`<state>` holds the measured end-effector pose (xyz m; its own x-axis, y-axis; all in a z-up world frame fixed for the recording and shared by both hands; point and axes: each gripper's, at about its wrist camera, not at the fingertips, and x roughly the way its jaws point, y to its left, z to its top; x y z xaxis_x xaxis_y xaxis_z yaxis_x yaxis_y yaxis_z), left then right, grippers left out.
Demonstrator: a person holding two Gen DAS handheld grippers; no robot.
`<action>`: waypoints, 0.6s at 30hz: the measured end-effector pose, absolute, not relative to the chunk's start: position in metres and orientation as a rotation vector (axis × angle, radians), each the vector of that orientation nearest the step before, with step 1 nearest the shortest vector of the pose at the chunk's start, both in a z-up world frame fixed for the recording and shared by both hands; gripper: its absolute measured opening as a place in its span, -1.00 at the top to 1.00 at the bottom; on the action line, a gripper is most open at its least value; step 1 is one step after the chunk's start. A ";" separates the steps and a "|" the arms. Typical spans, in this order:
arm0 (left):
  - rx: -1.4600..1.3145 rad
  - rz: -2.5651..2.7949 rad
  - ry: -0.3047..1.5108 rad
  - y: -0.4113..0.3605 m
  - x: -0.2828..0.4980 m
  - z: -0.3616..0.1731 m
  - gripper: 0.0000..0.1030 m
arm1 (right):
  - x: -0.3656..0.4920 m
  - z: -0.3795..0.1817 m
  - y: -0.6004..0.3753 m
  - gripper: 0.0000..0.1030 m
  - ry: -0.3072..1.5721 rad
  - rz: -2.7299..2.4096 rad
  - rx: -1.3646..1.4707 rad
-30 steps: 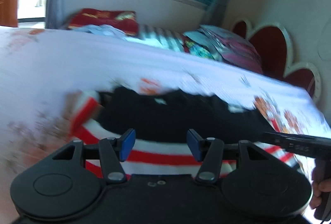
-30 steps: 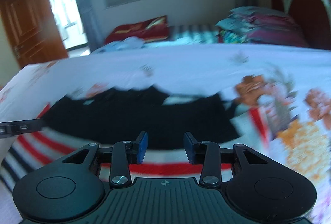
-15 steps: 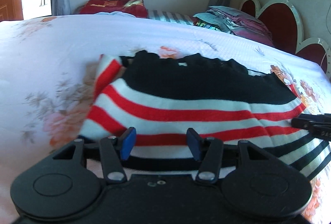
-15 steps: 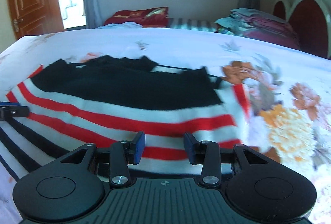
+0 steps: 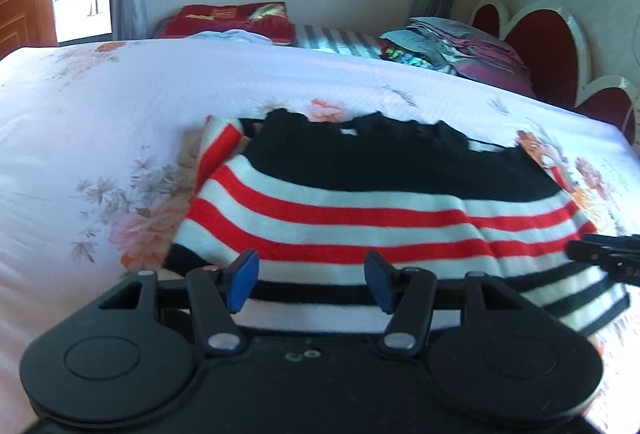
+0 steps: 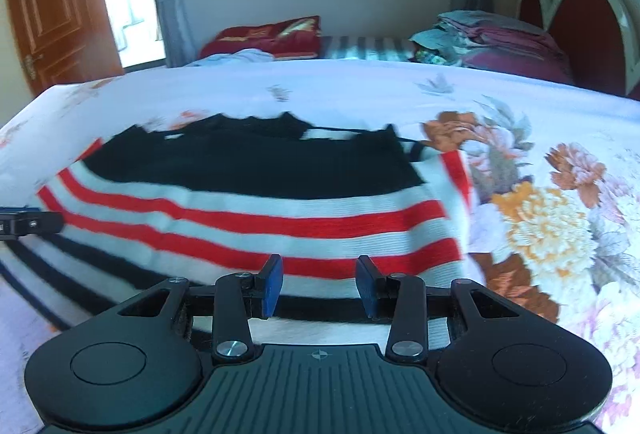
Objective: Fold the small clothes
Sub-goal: 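Open both grippers and release the folded hem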
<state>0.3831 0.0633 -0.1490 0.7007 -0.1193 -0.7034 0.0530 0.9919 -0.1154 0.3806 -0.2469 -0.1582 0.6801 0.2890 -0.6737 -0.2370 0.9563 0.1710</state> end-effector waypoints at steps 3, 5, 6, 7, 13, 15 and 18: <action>-0.095 -0.113 0.799 0.062 0.377 -0.154 -0.12 | 0.372 -0.158 -0.231 0.22 0.776 0.311 0.059; -0.097 -0.117 0.801 0.065 0.372 -0.159 -0.12 | 0.365 -0.160 -0.224 0.22 0.780 0.312 0.037; -0.089 -0.113 0.801 0.067 0.369 -0.161 -0.12 | 0.361 -0.162 -0.221 0.22 0.780 0.309 0.017; -0.081 -0.103 0.801 0.070 0.365 -0.163 -0.12 | 0.357 -0.165 -0.220 0.22 0.783 0.304 -0.007; -0.088 -0.124 0.799 0.089 0.351 -0.169 -0.10 | 0.341 -0.181 -0.256 0.22 0.811 0.167 -0.011; -0.081 -0.127 0.800 0.089 0.350 -0.171 -0.10 | 0.337 -0.184 -0.266 0.22 0.816 0.131 0.014; -0.091 -0.121 0.814 0.088 0.354 -0.170 -0.12 | 0.336 -0.186 -0.265 0.22 0.828 0.109 0.019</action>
